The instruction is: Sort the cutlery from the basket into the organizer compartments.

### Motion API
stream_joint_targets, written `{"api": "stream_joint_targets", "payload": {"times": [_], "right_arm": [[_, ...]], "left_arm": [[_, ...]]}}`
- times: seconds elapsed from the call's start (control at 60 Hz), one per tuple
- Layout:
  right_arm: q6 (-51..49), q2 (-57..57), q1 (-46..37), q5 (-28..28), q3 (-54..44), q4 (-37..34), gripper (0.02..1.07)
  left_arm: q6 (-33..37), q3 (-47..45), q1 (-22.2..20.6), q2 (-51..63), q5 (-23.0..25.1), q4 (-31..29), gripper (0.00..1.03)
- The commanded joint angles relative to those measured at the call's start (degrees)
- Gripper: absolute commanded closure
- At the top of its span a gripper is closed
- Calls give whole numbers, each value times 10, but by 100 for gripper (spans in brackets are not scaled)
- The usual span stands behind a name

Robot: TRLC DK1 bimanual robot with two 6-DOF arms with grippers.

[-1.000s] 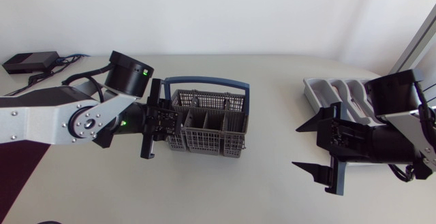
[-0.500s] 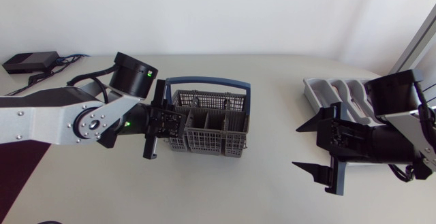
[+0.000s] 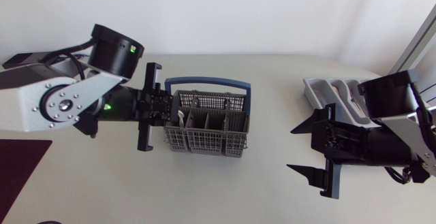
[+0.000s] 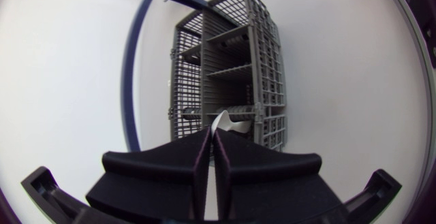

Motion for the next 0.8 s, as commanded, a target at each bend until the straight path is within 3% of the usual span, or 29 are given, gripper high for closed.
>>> {"api": "stream_joint_targets", "payload": {"times": [0.0, 0.333, 0.433, 0.633, 0.783], "right_arm": [[30, -8, 17, 5, 0, -2, 11], [136, -24, 73, 27, 20, 48, 11], [188, -30, 117, 72, 21, 86, 11], [267, -20, 269, 234, 31, 171, 11], [300, 22, 309, 266, 72, 185, 12]], "left_arm": [[-34, 24, 8, -21, 8, -12, 100], [-205, 47, 12, -104, 9, -36, 100], [-281, 68, 5, -117, -10, -53, 100], [-470, 107, -10, -113, -13, -110, 100], [-571, 124, -18, -103, -7, -137, 100]]}}
